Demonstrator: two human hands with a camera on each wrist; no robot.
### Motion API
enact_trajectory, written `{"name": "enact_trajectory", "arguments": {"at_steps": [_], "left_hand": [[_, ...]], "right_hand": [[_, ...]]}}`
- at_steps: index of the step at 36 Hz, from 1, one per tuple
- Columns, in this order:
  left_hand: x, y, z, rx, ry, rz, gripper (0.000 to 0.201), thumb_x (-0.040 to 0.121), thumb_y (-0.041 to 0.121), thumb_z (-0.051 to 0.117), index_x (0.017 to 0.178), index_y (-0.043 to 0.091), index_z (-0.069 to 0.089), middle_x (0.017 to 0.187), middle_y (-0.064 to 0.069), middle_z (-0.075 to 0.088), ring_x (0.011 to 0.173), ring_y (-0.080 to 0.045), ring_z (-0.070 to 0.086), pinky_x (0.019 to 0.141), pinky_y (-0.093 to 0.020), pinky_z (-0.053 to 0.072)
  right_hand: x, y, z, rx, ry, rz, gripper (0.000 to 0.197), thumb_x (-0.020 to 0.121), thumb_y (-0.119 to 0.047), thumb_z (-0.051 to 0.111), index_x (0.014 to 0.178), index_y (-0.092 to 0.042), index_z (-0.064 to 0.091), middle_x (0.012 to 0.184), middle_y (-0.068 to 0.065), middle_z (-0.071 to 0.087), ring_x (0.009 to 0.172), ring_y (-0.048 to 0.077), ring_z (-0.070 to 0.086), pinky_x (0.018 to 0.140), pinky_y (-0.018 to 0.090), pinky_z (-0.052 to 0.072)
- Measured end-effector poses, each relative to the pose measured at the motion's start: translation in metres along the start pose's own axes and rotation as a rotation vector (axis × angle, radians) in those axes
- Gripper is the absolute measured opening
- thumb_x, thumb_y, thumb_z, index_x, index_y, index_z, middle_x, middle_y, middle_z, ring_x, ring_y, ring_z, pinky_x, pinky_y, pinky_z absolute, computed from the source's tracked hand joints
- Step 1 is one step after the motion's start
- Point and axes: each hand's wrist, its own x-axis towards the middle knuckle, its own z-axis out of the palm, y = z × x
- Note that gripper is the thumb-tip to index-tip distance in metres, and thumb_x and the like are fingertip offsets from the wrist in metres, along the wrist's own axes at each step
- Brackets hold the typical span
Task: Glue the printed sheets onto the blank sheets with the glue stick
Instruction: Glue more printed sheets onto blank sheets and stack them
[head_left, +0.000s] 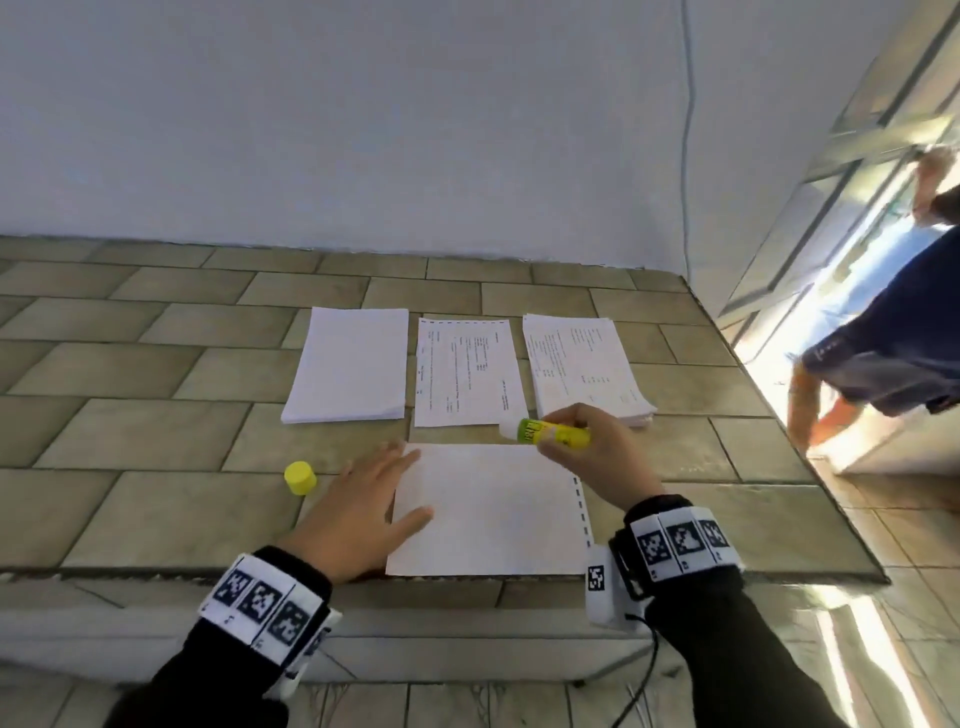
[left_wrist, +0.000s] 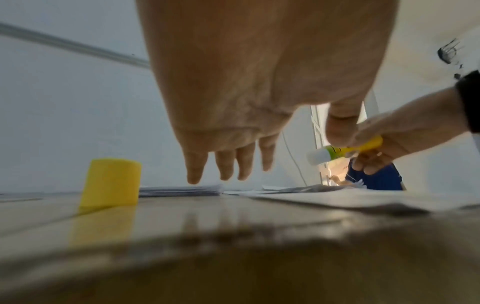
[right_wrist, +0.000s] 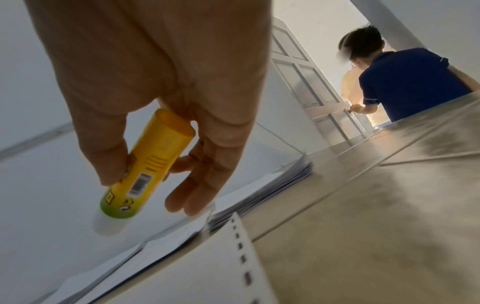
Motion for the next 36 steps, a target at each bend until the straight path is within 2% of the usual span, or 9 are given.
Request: {"name": "enact_trajectory", "arguments": {"at_steps": [2,4,8,10,11,15,20,27,36], "left_hand": [[0.002,-0.001,0.009,0.066,0.030,-0.014,0.122,0.058,0.096,-0.003,0.156,0.025,0.005,0.164,0.006,-0.003,0.150,-0.009,-0.007,0.123,-0.039,0.004],[0.004,-0.001,0.016,0.102,0.065,-0.014,0.126,0.055,0.095,-0.017,0.157,0.023,0.002,0.164,0.004,-0.006,0.149,-0.010,-0.012,0.123,-0.039,-0.002],[0.004,-0.003,0.026,0.213,0.091,-0.018,0.124,0.056,0.090,-0.026,0.157,0.023,0.001,0.163,0.003,-0.012,0.147,-0.010,-0.019,0.121,-0.040,-0.009],[0.005,-0.006,0.029,0.226,0.097,-0.023,0.122,0.057,0.089,-0.026,0.157,0.023,0.002,0.164,0.003,-0.011,0.148,-0.011,-0.017,0.121,-0.041,-0.010],[0.004,-0.006,0.030,0.220,0.103,-0.022,0.121,0.058,0.089,-0.025,0.157,0.023,0.002,0.164,0.003,-0.009,0.148,-0.012,-0.016,0.121,-0.041,-0.009],[0.003,-0.007,0.033,0.223,0.119,-0.022,0.119,0.061,0.089,-0.021,0.157,0.023,0.002,0.163,0.004,-0.010,0.149,-0.012,-0.015,0.121,-0.041,-0.009],[0.003,-0.007,0.036,0.231,0.123,-0.027,0.123,0.061,0.090,-0.022,0.157,0.017,0.002,0.163,0.004,-0.011,0.148,-0.011,-0.016,0.121,-0.042,-0.009],[0.003,-0.007,0.036,0.224,0.140,-0.007,0.122,0.063,0.090,-0.018,0.157,0.016,0.004,0.164,0.002,-0.005,0.150,-0.013,-0.010,0.121,-0.041,-0.009],[0.004,-0.007,0.034,0.237,0.122,-0.015,0.125,0.060,0.090,-0.022,0.156,0.014,0.001,0.164,0.001,-0.006,0.150,-0.014,-0.011,0.121,-0.042,-0.009]], "right_hand": [[0.002,-0.007,0.006,0.037,0.007,-0.027,0.025,0.081,-0.025,0.074,0.103,-0.020,0.063,0.093,-0.001,0.061,0.076,0.012,0.057,0.062,0.018,0.042],[0.005,-0.016,0.013,0.073,0.012,-0.045,0.027,0.079,-0.024,0.077,0.101,-0.022,0.062,0.093,-0.005,0.061,0.077,0.010,0.057,0.064,0.016,0.043],[0.011,-0.033,0.026,0.094,-0.012,-0.081,0.028,0.076,-0.020,0.079,0.099,-0.020,0.064,0.091,-0.004,0.065,0.078,0.005,0.060,0.065,0.012,0.045],[0.014,-0.040,0.032,0.083,-0.056,-0.095,0.027,0.076,-0.018,0.079,0.099,-0.013,0.066,0.092,-0.001,0.066,0.079,0.006,0.062,0.065,0.008,0.046],[0.015,-0.043,0.036,0.065,-0.071,-0.105,0.028,0.076,-0.017,0.079,0.100,-0.011,0.066,0.094,0.001,0.066,0.081,0.010,0.063,0.067,0.011,0.048],[0.017,-0.054,0.053,-0.027,-0.103,-0.154,0.029,0.078,-0.017,0.076,0.102,-0.006,0.064,0.104,0.009,0.062,0.088,0.020,0.063,0.081,0.031,0.052],[0.018,-0.068,0.075,-0.075,-0.134,-0.216,0.026,0.082,-0.018,0.073,0.100,-0.009,0.056,0.098,0.005,0.062,0.085,0.019,0.059,0.073,0.026,0.045],[0.024,-0.087,0.095,-0.172,-0.196,-0.260,0.028,0.084,-0.017,0.070,0.102,-0.003,0.055,0.100,0.015,0.064,0.095,0.030,0.059,0.081,0.041,0.049],[0.026,-0.086,0.097,-0.226,-0.174,-0.244,0.029,0.086,-0.015,0.065,0.108,-0.001,0.053,0.103,0.017,0.062,0.097,0.033,0.058,0.074,0.033,0.042]]}}
